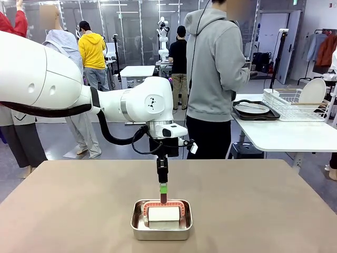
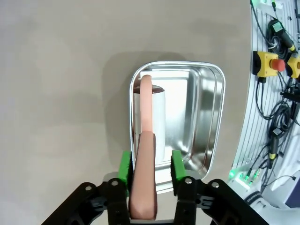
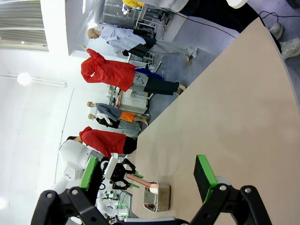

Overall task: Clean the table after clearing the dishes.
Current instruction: When the right (or left) Handle tray is removed, use the right hand (or left hand) to clean the right (or left) side of the table with the Lint Roller.

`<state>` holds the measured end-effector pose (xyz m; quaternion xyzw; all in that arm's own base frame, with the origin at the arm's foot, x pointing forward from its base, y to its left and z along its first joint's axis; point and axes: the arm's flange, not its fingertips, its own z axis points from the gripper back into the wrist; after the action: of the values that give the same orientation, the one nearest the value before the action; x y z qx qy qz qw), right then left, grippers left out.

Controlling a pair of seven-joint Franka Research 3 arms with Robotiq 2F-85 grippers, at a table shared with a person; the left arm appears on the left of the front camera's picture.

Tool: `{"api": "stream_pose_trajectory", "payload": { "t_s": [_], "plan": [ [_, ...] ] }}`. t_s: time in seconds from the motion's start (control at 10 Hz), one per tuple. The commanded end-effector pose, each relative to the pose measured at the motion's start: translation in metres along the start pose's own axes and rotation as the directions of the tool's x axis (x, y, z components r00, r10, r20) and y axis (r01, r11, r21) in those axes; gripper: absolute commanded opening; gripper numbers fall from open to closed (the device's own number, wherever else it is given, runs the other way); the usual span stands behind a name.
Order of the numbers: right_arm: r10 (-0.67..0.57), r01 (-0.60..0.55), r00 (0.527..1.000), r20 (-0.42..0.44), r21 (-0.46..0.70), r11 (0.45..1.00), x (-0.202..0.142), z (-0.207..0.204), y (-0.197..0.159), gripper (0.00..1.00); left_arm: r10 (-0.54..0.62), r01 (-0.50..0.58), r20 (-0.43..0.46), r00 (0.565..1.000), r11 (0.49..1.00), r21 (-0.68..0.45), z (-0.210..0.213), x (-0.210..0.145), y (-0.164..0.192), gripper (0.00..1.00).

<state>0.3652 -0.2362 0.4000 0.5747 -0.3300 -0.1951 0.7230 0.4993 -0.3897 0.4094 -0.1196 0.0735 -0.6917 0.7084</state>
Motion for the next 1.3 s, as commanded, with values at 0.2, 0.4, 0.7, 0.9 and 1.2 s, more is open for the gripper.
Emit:
{"api": "stream_pose_trajectory", "payload": {
  "t_s": [0.2,0.4,0.7,0.9,1.2],
  "plan": [
    [0.002,-0.002,1.000,-0.014,-0.005,1.000,-0.001,0.002,0.003,1.00,0.008,-0.007,0.033,0.999,1.000,-0.027,-0.001,-0.005,-0.005,0.00],
    [0.002,-0.002,1.000,-0.014,-0.005,1.000,-0.001,0.002,0.003,1.00,0.043,-0.043,-0.004,0.999,0.998,-0.037,0.007,-0.004,-0.010,0.00],
    [0.002,-0.002,1.000,-0.014,-0.005,1.000,-0.001,0.002,0.003,1.00,0.224,-0.227,0.061,0.973,0.973,0.045,0.068,-0.028,-0.058,0.14],
    [0.002,-0.002,1.000,-0.014,-0.005,1.000,-0.001,0.002,0.003,1.00,0.493,-0.499,0.187,0.850,0.866,-0.018,0.101,-0.096,-0.080,0.14],
    [0.002,-0.002,1.000,-0.014,-0.005,1.000,-0.001,0.002,0.003,1.00,0.822,-0.804,0.365,0.436,0.538,-0.252,0.099,-0.199,-0.082,0.14]
  ]
}}
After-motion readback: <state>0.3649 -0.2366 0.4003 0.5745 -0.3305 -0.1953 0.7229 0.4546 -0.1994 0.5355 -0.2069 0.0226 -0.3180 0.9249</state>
